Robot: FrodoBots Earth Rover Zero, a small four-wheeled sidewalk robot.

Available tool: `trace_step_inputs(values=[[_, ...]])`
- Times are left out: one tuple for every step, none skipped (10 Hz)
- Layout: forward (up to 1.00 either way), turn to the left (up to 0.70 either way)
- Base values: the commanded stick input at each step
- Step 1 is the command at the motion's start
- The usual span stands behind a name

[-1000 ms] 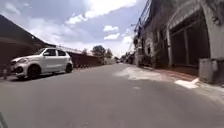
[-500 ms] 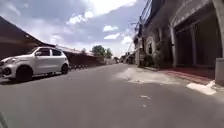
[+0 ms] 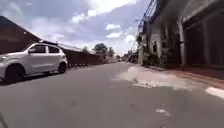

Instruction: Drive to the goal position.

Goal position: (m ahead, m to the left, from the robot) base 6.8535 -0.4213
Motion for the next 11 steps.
trace_step_inputs(values=[[1.00, 0.00], [1.00, -0.12], [1.00, -0.34], [1.00, -0.40], [1.00, -0.40], [1.00, -0.36], [1.00, -0.08], [1.00, 0.00], [1.00, 0.00], [1.00, 0.00], [1.00, 0.00]])
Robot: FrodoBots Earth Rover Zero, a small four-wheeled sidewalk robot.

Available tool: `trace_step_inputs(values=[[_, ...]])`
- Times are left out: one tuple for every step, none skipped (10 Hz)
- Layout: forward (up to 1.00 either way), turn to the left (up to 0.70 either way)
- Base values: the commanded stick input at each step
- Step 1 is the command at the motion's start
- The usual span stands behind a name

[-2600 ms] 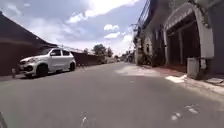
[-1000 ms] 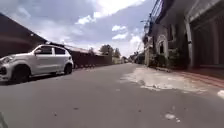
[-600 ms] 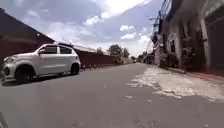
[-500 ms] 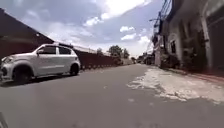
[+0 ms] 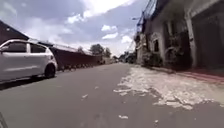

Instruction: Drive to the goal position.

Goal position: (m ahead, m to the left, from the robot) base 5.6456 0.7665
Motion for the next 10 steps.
trace_step_inputs(values=[[1.00, 0.00], [1.00, 0.00], [1.00, 0.00], [1.00, 0.00], [1.00, 0.00], [1.00, 0.00], [1.00, 0.00], [1.00, 0.00], [1.00, 0.00], [1.00, 0.00]])
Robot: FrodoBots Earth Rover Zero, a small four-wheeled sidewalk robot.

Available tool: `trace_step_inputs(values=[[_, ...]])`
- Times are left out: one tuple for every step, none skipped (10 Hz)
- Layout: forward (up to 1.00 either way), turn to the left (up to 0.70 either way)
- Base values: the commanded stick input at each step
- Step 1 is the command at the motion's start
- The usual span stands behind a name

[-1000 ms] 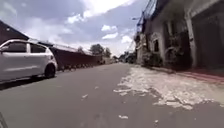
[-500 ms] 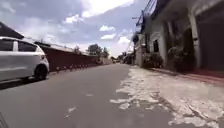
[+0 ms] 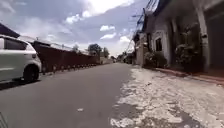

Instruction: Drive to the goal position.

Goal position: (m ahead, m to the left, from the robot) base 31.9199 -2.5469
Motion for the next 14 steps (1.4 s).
trace_step_inputs(values=[[1.00, 0.00], [1.00, 0.00], [1.00, 0.00], [1.00, 0.00], [1.00, -0.19], [1.00, -0.40], [1.00, -0.40], [1.00, -0.36], [1.00, -0.23], [1.00, 0.00], [1.00, 0.00], [1.00, 0.00], [1.00, 0.00], [1.00, 0.00]])
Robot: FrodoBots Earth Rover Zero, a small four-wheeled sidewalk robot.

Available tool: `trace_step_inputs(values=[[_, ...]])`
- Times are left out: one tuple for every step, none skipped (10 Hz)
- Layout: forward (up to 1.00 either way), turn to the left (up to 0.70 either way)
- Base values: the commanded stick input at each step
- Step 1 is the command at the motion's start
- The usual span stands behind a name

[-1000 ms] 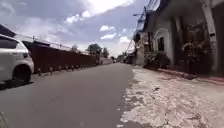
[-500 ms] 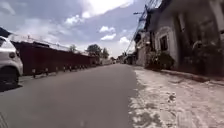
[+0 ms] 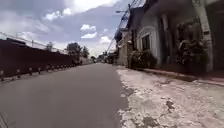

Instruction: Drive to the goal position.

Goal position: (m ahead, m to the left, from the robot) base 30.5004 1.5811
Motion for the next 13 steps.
trace_step_inputs(values=[[1.00, 0.00], [1.00, 0.00], [1.00, 0.00], [1.00, 0.00], [1.00, 0.00], [1.00, 0.00], [1.00, 0.00], [1.00, 0.00], [1.00, 0.00], [1.00, 0.00], [1.00, 0.00], [1.00, 0.00], [1.00, 0.00]])
